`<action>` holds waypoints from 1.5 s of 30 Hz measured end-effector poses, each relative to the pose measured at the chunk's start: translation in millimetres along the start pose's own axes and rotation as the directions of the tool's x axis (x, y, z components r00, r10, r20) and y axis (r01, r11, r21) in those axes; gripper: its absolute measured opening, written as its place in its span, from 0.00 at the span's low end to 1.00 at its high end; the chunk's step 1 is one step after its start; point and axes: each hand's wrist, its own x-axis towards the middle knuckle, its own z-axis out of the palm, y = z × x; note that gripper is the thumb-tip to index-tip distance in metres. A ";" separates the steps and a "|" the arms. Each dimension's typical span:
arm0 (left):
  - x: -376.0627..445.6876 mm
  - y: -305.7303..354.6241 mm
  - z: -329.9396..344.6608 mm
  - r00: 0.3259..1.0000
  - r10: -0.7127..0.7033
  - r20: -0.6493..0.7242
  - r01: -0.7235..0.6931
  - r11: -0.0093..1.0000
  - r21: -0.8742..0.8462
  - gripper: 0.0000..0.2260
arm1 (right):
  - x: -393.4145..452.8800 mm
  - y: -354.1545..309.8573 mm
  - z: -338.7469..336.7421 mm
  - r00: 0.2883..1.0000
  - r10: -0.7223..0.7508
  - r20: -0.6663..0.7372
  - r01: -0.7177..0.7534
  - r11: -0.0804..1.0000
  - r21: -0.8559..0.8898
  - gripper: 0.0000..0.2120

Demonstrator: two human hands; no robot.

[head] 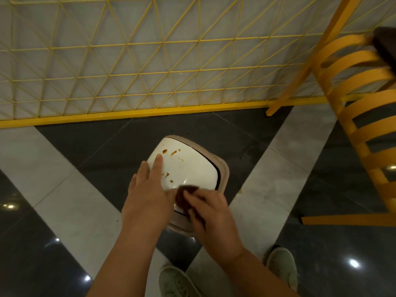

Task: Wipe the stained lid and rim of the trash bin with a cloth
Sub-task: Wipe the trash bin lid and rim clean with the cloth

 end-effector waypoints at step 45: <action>1.1 3.1 -1.1 1.000 -0.005 0.011 0.005 1.000 0.009 0.36 | 0.0 72.5 -32.0 0.985 0.143 0.098 -0.102 0.937 -0.334 0.20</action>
